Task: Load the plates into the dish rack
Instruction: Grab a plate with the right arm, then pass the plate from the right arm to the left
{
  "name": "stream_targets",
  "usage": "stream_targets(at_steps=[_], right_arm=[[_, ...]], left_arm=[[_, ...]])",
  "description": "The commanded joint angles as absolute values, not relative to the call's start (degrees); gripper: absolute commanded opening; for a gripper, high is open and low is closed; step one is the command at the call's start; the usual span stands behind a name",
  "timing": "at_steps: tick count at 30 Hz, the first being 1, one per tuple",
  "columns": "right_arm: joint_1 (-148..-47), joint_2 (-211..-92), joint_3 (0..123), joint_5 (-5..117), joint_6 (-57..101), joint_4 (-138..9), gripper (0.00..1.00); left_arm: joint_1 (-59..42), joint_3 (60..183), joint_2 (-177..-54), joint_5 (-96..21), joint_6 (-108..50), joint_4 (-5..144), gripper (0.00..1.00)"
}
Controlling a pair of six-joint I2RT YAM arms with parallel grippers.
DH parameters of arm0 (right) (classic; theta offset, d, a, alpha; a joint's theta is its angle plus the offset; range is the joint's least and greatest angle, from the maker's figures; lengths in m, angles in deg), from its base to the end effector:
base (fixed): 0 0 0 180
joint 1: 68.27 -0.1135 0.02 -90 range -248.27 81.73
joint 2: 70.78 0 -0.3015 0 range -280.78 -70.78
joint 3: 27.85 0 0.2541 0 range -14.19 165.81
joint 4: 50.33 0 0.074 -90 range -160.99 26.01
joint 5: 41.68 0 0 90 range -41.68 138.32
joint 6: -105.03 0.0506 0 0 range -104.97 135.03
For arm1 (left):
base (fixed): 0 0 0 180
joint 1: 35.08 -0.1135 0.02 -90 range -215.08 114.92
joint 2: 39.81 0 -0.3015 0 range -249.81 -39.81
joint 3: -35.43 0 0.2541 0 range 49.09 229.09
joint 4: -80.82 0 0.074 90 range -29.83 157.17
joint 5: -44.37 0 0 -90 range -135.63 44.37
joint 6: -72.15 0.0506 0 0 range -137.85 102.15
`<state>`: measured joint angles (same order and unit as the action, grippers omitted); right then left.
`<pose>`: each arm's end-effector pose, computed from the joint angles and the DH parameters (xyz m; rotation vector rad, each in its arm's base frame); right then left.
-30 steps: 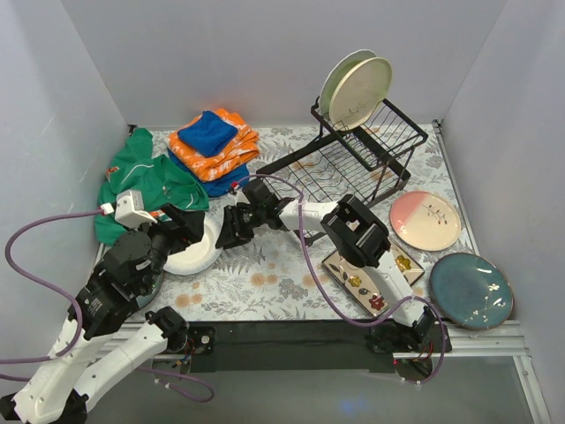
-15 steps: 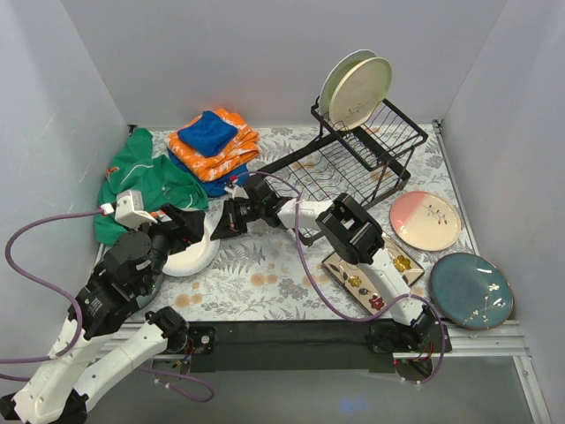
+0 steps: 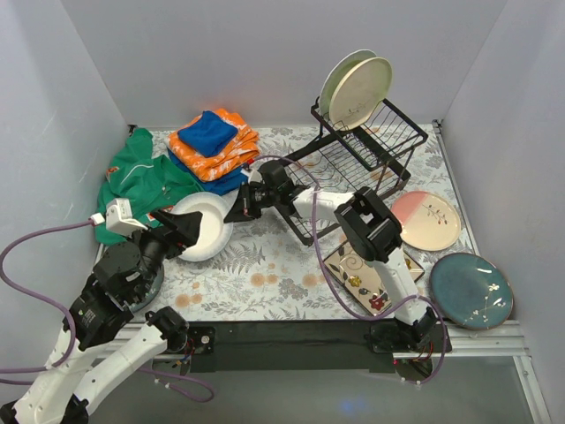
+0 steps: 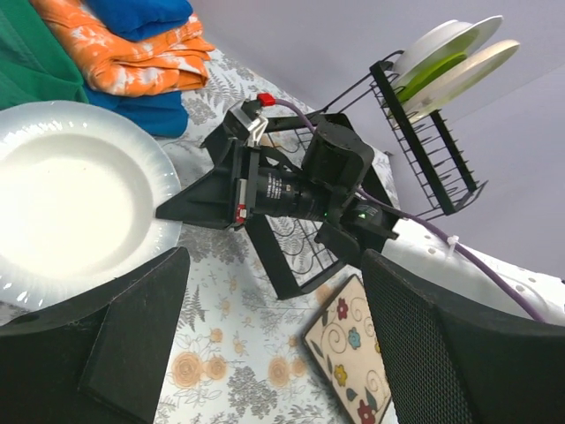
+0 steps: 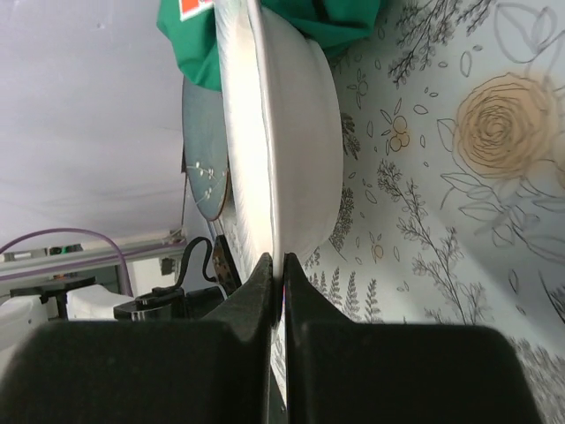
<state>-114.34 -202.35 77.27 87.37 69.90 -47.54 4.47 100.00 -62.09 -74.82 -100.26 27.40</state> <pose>0.3595 0.4192 0.1804 -0.3575 2.3497 1.6899 0.0504 -0.0096 0.3760 -1.0351 1.5628 -1.0867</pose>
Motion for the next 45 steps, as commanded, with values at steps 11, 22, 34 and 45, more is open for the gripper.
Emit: stream_targets(at_steps=[11,22,34,45], right_arm=[[-112.6,-181.9,69.7,87.1,62.7,-47.2,0.01],[-108.8,-172.3,66.9,89.9,61.3,-50.6,0.01],[-103.8,-161.9,62.2,92.1,61.3,-51.2,0.01],[-95.9,-153.0,59.3,95.3,61.2,-52.9,0.01]], left_arm=[[4.3,98.8,-62.5,-71.7,-103.8,33.2,0.82],[4.3,102.8,-67.7,-72.1,-97.4,36.7,0.93],[4.3,107.1,-77.1,-66.2,-87.0,47.1,0.94],[3.7,114.2,-87.7,-59.4,-84.2,52.2,0.95]])
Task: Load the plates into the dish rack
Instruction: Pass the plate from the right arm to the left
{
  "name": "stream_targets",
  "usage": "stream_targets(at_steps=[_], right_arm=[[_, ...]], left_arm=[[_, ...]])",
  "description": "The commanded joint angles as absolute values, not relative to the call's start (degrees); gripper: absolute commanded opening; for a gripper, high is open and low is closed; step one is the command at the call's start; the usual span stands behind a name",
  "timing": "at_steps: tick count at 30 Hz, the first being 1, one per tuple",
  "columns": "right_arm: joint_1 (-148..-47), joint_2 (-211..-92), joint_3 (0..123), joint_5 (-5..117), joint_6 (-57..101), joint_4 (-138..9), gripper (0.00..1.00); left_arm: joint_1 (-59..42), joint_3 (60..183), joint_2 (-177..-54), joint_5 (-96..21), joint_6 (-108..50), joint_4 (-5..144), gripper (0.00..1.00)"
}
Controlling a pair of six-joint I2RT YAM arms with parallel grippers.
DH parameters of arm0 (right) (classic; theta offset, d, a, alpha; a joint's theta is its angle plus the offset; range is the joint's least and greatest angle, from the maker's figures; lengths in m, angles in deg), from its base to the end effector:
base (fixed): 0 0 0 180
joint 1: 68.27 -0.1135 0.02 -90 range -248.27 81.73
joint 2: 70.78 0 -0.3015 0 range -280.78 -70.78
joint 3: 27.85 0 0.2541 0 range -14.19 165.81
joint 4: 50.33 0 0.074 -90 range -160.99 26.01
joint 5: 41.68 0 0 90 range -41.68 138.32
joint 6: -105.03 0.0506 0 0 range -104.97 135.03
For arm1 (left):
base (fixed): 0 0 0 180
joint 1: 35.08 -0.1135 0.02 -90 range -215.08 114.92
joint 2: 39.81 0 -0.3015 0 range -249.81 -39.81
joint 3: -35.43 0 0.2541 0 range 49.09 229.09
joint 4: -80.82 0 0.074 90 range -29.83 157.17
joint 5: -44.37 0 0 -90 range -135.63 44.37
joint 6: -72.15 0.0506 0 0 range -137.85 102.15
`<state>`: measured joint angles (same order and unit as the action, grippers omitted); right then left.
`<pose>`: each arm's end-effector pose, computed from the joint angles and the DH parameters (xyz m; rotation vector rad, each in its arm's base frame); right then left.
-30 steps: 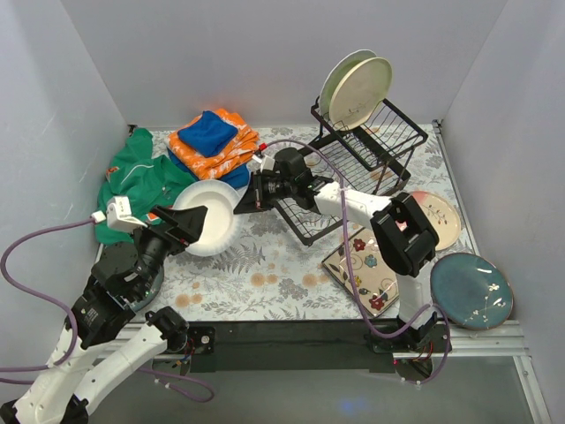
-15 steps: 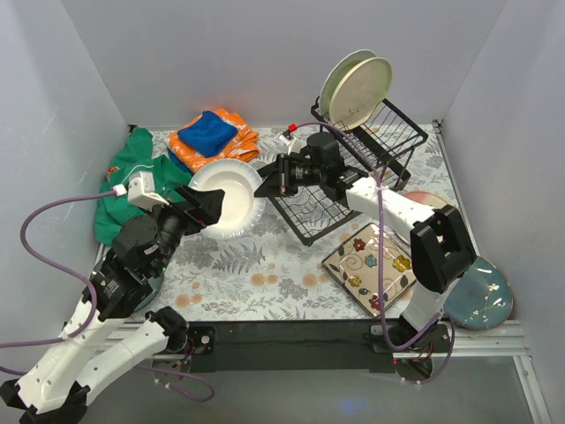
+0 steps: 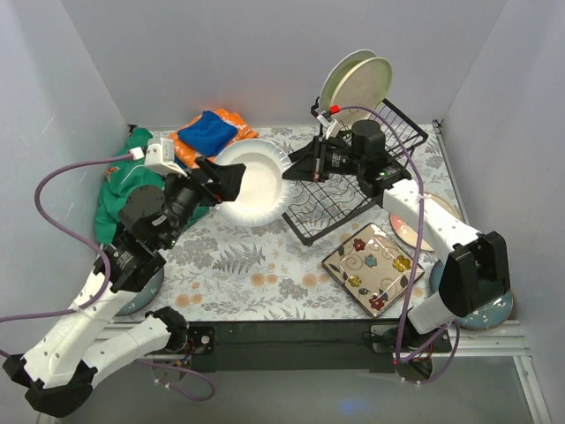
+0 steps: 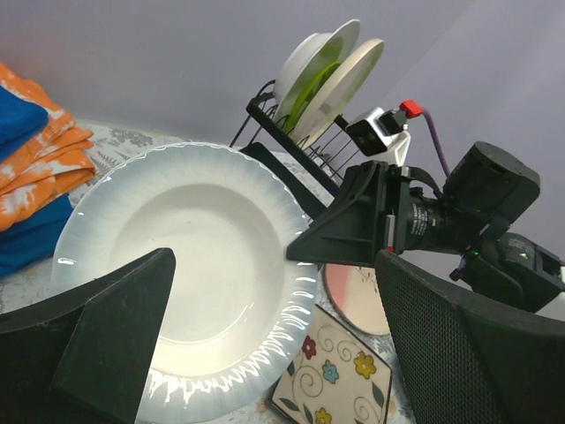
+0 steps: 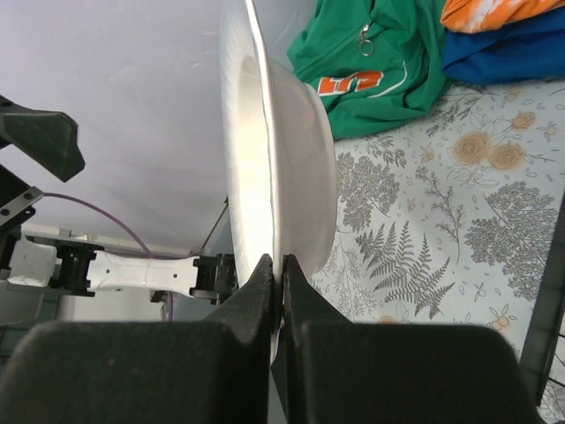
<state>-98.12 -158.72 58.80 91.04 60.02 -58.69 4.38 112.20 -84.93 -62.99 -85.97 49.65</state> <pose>0.3063 0.2153 0.3904 -0.3680 1.9468 1.5496 0.1222 -0.0810 0.4615 -0.6676 1.5666 -1.2176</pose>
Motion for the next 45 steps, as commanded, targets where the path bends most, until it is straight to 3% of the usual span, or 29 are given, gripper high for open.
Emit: stream_targets(at_steps=[1,7,18,28,39,45], right_arm=[[-95.3,-152.4,58.8,95.9,61.2,-53.1,0.01],[-90.7,-148.4,56.8,97.7,62.0,-53.8,0.01],[-84.1,-143.5,53.1,100.7,66.2,-53.8,0.01],[-83.2,-142.7,51.9,101.1,68.2,-53.1,0.01],[-83.3,-142.2,48.8,101.1,70.6,-49.8,0.01],[-83.3,-142.0,47.9,101.2,71.2,-48.7,0.01]], left_arm=[[2.8,114.5,-88.1,-58.6,-84.2,52.5,0.96],[-7.7,116.4,-91.5,-47.8,-85.8,54.1,0.96],[-28.3,106.1,-93.9,-9.8,-105.3,68.5,0.92],[-30.0,89.7,-92.4,9.4,-124.9,88.6,0.85],[-27.8,89.3,-97.4,9.3,-127.6,89.6,0.73],[-22.3,92.2,-100.7,3.5,-122.5,82.2,0.69]])
